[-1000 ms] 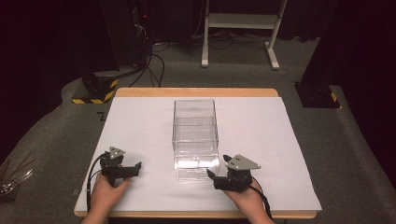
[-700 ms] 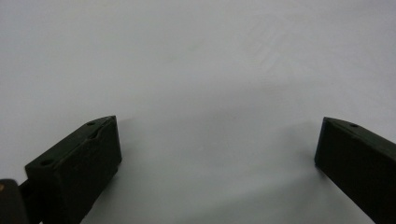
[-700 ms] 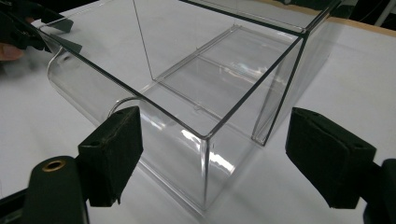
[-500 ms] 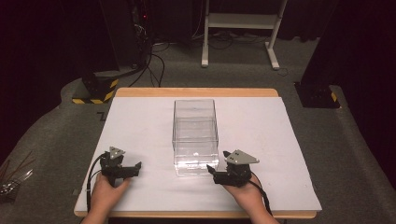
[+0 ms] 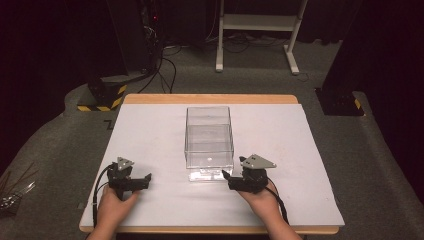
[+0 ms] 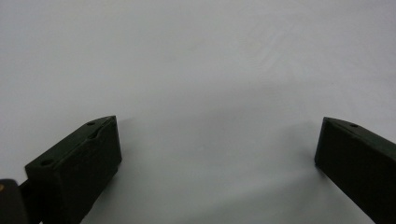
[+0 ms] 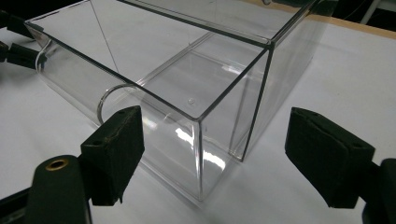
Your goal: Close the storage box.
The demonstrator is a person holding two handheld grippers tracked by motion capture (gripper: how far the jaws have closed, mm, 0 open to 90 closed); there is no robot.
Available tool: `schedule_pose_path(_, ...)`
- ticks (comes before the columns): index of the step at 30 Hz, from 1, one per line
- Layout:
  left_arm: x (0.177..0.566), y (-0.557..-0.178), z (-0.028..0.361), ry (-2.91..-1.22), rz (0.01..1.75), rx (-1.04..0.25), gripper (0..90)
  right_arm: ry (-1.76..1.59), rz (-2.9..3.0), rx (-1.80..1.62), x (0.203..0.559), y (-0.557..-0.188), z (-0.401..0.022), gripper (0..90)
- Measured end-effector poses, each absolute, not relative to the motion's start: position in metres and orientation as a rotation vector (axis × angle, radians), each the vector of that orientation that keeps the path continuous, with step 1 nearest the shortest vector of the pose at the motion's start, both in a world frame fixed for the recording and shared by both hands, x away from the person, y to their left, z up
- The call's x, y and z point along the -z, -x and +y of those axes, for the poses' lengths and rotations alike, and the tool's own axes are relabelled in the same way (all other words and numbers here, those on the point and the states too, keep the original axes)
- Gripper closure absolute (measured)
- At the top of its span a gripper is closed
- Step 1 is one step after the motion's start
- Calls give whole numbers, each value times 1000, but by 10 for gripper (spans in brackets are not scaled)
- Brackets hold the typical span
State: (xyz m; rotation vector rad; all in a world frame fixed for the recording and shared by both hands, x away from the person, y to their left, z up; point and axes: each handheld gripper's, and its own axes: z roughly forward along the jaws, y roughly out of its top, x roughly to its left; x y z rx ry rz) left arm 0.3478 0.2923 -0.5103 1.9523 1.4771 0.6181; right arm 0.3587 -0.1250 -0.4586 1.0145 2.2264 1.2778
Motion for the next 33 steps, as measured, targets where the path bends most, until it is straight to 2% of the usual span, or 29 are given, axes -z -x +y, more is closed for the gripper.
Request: schedule_pose_path(33, 510, -348, 292, -1951, 1476, -619, 6, -1091, 2151, -1273, 463, -392, -116, 205)
